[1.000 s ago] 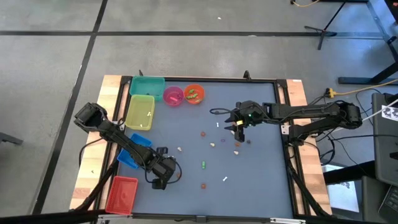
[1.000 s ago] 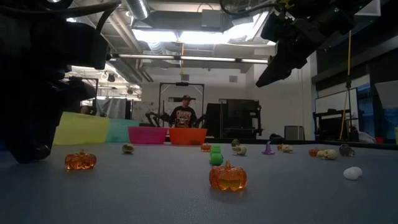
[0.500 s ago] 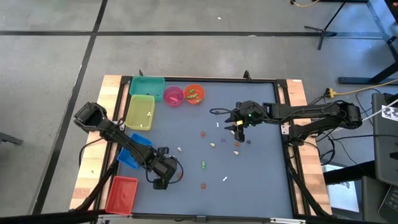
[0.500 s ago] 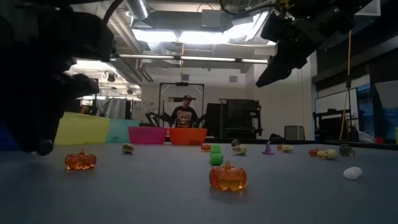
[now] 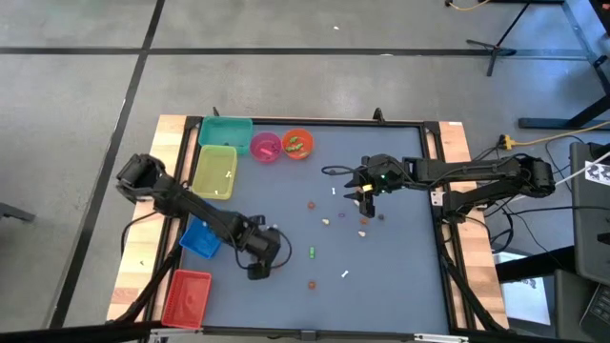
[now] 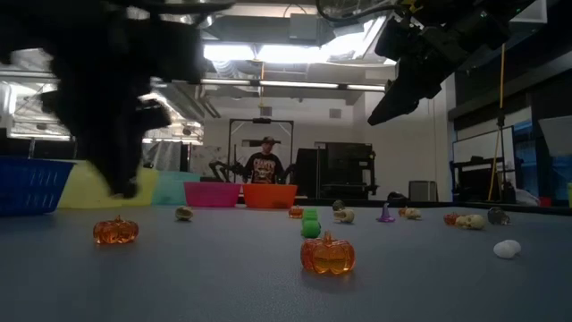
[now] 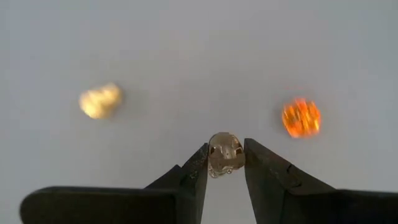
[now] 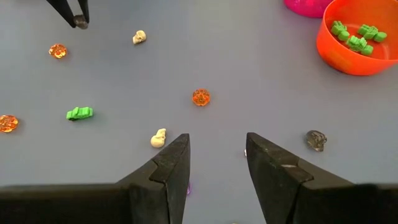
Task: Sort Halloween decoration
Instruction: Put the black skull toy into the green bin
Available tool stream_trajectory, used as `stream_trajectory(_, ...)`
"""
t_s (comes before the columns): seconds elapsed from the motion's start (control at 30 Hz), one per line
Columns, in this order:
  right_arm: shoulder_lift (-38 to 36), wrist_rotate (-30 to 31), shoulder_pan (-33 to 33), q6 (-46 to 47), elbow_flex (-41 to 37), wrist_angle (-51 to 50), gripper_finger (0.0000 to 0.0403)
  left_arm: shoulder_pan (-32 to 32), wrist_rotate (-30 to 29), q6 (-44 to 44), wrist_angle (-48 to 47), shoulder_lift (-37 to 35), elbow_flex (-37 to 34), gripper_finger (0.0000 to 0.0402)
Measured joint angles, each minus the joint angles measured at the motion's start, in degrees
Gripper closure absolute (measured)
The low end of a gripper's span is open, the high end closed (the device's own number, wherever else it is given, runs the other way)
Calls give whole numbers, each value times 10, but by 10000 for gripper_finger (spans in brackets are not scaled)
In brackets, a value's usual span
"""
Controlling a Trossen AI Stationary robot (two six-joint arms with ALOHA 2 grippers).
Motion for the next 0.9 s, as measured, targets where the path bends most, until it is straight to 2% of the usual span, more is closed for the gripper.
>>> stream_trajectory(0.37, 0, 0, 0, 0, 0, 0, 246, 135, -77, 109, -7, 0, 58, 322)
stream_trajectory(0.6, 0, 0, 0, 0, 0, 0, 246, 250, -80, 218, -22, 0, 99, 322)
stream_trajectory(0.9, 0, 0, 0, 0, 0, 0, 246, 392, -80, 323, -96, 0, 157, 321)
